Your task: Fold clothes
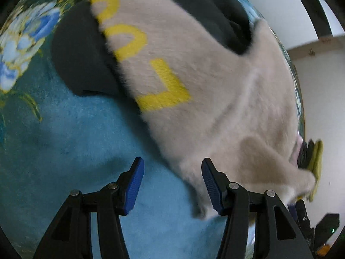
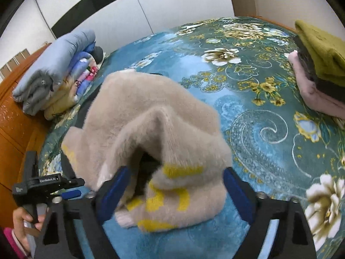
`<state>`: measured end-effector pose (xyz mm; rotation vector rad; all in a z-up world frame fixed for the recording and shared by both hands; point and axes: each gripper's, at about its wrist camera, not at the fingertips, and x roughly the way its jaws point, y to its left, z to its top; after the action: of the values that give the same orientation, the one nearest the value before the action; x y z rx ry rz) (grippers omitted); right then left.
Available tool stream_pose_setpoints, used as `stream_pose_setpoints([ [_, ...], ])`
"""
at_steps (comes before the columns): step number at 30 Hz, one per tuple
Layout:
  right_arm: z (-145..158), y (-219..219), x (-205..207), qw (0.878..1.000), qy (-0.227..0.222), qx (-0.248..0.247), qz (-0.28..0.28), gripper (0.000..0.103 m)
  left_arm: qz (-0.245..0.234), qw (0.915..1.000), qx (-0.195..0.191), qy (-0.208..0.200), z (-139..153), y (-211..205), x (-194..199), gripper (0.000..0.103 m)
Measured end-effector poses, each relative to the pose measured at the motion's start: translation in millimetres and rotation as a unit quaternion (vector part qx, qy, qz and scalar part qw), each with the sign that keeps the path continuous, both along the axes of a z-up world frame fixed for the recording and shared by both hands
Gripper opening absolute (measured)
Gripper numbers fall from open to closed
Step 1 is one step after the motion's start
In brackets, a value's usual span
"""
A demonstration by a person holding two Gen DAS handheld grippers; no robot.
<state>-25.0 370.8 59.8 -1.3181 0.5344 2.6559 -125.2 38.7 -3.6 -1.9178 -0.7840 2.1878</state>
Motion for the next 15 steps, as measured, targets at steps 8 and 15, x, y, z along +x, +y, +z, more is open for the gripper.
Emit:
stream_pose_setpoints([
  [8,-3,34,2,0.998,-0.027,0.019,-0.058,0.018,-0.001,0.9997,-0.007,0.025,-10,28,-7,0.047],
  [15,-3,63,23,0.994,-0.006,-0.047,-0.098,0.011,0.021,0.9983,-0.004,0.054,19,23,5,0.014],
])
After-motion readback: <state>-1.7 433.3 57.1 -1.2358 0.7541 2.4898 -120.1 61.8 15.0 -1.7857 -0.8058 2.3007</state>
